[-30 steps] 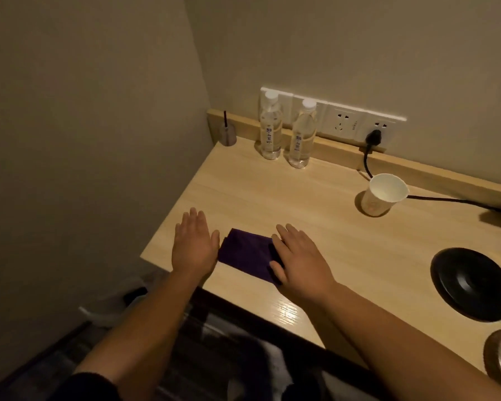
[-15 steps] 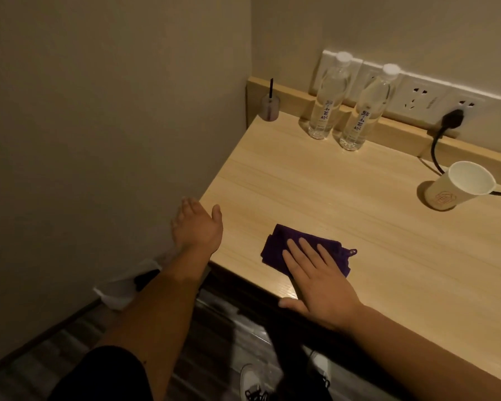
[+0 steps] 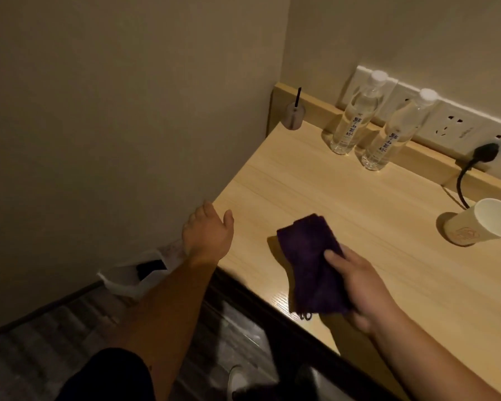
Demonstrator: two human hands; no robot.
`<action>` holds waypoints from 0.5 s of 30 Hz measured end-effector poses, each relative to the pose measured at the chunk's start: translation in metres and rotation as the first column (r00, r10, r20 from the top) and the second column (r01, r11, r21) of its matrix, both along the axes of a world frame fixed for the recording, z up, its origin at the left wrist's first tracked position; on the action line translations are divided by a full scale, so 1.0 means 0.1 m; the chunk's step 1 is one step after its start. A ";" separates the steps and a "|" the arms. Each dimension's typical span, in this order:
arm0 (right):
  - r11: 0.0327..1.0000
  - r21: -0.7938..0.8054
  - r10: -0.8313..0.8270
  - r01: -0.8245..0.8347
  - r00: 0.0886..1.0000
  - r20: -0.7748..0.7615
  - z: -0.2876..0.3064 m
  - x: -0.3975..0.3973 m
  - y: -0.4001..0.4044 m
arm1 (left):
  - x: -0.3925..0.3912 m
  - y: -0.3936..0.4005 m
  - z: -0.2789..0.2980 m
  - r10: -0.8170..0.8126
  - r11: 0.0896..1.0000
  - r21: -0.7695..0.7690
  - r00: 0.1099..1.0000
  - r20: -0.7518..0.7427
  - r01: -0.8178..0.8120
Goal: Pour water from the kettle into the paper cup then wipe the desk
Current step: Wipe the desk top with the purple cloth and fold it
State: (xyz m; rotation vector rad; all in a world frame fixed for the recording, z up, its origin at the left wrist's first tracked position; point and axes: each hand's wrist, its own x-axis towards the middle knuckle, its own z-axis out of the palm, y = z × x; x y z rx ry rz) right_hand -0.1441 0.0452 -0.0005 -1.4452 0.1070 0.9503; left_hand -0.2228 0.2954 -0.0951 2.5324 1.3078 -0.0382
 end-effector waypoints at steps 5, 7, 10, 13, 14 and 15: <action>0.979 -0.192 0.160 -0.064 0.826 0.540 -0.01 1.13 0.93 | 0.03 0.03 -0.04 0.029 1.000 0.005 0.999 -0.041 -0.029; 0.898 -0.433 0.416 -0.075 0.460 0.784 -0.19 1.55 1.33 | 0.04 0.04 -0.06 0.068 0.997 -0.027 0.998 0.013 -0.068; 0.689 -0.712 0.723 -0.138 0.061 0.688 -0.64 1.93 1.77 | 0.02 0.04 -0.09 0.049 0.998 0.039 0.996 0.076 -0.052; 0.561 -0.821 0.806 -0.104 -0.156 0.571 -0.95 1.99 1.87 | 0.02 0.07 -0.12 0.010 0.998 0.055 0.998 0.060 -0.013; 0.564 -0.820 0.803 -0.102 -0.163 0.573 -0.99 2.00 1.86 | 0.02 0.08 -0.11 0.009 0.999 0.043 0.998 0.059 -0.012; 0.566 -0.817 0.799 -0.111 -0.169 0.577 -0.99 1.99 1.84 | 0.03 0.09 -0.11 0.011 0.999 0.042 0.998 0.059 -0.013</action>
